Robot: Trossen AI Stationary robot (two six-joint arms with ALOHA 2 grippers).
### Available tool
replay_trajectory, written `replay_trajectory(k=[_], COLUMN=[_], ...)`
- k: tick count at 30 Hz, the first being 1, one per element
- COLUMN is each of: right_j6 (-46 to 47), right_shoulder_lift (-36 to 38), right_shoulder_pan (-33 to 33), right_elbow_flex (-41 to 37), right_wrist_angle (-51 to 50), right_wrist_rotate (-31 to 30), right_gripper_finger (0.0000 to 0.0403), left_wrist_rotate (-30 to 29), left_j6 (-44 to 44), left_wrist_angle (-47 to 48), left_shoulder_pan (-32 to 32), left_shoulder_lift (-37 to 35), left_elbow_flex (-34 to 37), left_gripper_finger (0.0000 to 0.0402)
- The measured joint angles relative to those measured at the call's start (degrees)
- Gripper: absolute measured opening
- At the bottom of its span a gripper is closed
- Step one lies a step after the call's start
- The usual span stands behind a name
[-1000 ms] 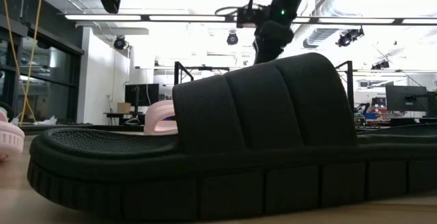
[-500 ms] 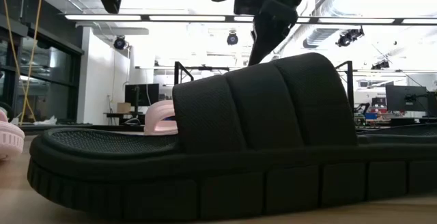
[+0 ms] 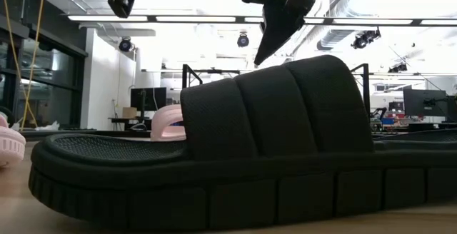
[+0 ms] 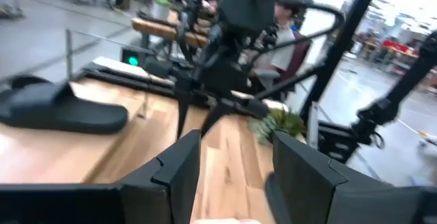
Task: Pick and place slides into the shelf
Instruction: Put the black slides on the shelf
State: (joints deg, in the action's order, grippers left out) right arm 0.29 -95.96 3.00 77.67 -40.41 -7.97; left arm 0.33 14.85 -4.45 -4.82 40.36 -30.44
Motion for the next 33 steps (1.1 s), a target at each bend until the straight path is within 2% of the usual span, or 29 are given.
replay_trajectory(k=[12,16,24,33], right_j6=[1.0,1.0,-0.2,-3.8], right_shoulder_lift=[-0.1,-1.0,-3.3,-7.6], right_shoulder_pan=[8.5,12.8,20.1,25.5], right_elbow_flex=[-1.1,-1.1,-1.1,-1.1], right_wrist_angle=[5.0,5.3,8.0,11.4], right_wrist_rotate=[0.0,-2.5,-4.3,-5.1], right_gripper_finger=[0.0103,0.0103,0.0103,0.0104], left_wrist_rotate=[3.1,4.5,2.9,-0.2], left_j6=[5.9,9.1,10.6,11.0], left_wrist_angle=[0.3,0.4,-4.0,-6.1], left_shoulder_pan=[0.0,0.9,5.5,11.1], left_shoulder_lift=[4.2,6.7,10.8,10.9], left_elbow_flex=[0.0,0.1,0.1,0.1], left_gripper_finger=[0.0168,0.0168,0.0168,0.0168])
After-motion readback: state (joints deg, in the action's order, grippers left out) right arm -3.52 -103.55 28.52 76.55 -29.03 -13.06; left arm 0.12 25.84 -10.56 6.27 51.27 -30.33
